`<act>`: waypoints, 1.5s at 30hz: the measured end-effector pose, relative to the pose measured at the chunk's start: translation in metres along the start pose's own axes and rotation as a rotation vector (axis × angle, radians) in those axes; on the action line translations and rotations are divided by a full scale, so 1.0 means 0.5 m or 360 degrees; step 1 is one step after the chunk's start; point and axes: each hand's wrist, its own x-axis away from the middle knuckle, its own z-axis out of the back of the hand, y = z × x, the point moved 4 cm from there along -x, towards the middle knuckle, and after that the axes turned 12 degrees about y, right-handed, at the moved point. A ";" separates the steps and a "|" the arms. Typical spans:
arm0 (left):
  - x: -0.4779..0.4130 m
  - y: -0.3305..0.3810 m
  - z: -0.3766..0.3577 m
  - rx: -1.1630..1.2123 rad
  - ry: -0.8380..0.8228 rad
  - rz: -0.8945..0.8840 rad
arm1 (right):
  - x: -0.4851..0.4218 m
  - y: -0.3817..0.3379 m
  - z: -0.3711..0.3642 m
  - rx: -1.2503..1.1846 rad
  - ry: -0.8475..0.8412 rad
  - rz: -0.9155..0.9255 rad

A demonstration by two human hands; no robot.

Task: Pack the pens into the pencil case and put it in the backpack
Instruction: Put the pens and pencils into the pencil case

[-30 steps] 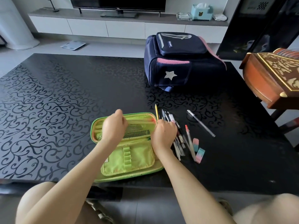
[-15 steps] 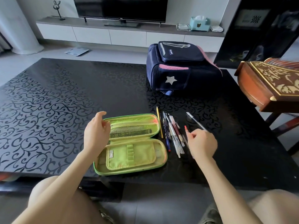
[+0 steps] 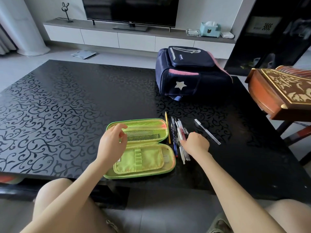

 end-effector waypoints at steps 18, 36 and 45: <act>0.027 0.058 0.017 0.0245 -0.0503 -0.0450 | 0.128 -0.123 0.095 -0.1012 -0.0428 0.0764; 0.058 -0.109 0.040 0.0001 -0.0247 -0.0251 | 0.147 -0.092 -0.056 -0.0666 0.0514 0.0928; 0.058 -0.116 0.030 0.0038 -0.0222 -0.0301 | 0.147 -0.090 -0.057 -0.0715 0.0587 0.0890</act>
